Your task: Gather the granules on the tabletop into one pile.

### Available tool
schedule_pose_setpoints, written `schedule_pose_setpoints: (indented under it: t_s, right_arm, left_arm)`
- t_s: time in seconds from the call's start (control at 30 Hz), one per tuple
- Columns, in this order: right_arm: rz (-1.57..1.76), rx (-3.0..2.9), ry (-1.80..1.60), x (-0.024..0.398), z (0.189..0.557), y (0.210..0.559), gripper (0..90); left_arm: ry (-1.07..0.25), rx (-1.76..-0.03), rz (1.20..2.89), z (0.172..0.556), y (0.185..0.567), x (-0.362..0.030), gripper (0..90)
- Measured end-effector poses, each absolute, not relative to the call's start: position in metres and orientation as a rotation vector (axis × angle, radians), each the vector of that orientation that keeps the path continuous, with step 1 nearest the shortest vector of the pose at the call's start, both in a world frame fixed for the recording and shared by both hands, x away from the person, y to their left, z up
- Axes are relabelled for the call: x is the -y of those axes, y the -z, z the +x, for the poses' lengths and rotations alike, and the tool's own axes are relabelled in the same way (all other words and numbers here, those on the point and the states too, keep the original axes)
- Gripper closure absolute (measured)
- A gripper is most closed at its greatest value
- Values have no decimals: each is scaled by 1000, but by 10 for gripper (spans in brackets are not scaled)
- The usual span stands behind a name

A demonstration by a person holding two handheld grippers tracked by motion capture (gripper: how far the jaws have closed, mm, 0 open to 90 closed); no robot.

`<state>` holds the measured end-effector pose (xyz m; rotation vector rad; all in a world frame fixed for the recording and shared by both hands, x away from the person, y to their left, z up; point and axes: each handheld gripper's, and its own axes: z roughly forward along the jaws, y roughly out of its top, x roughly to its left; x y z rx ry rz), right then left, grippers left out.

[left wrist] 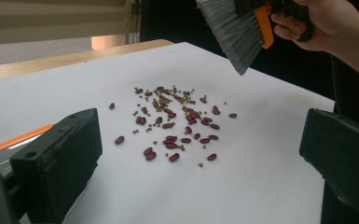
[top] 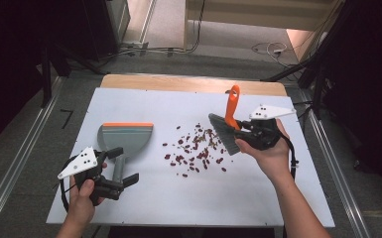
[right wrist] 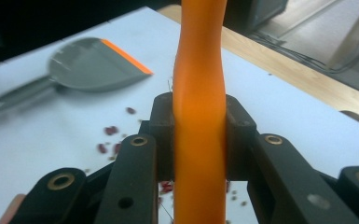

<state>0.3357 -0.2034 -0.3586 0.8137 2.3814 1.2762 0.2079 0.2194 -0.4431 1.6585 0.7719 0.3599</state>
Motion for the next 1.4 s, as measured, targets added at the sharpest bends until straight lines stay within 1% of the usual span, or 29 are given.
schedule_pose_setpoints:
  t_s: [0.07, 0.27, 0.57, 0.9, 1.13, 1.4]
  right_arm:
    - [787, -2389, -1197, 196, 345, 360, 690]
    - [753, -2416, -964, 171, 374, 371, 690]
    - [748, -2458, -734, 149, 413, 398, 690]
    - [651, -2446, -407, 114, 438, 426, 690]
    - [625, -2438, -278, 92, 447, 442, 690]
    - [580, -2529, -207, 73, 439, 450, 689]
  left_arm:
    - [-356, -789, 1652, 209, 445, -221, 3]
    - [-416, -836, 1637, 211, 446, -223, 3]
    - [-399, -831, 1669, 210, 449, -221, 3]
    - [-384, -822, 1662, 209, 449, -223, 3]
    - [-369, -812, 1665, 210, 449, -222, 3]
    - [-368, -808, 1670, 210, 449, -220, 3]
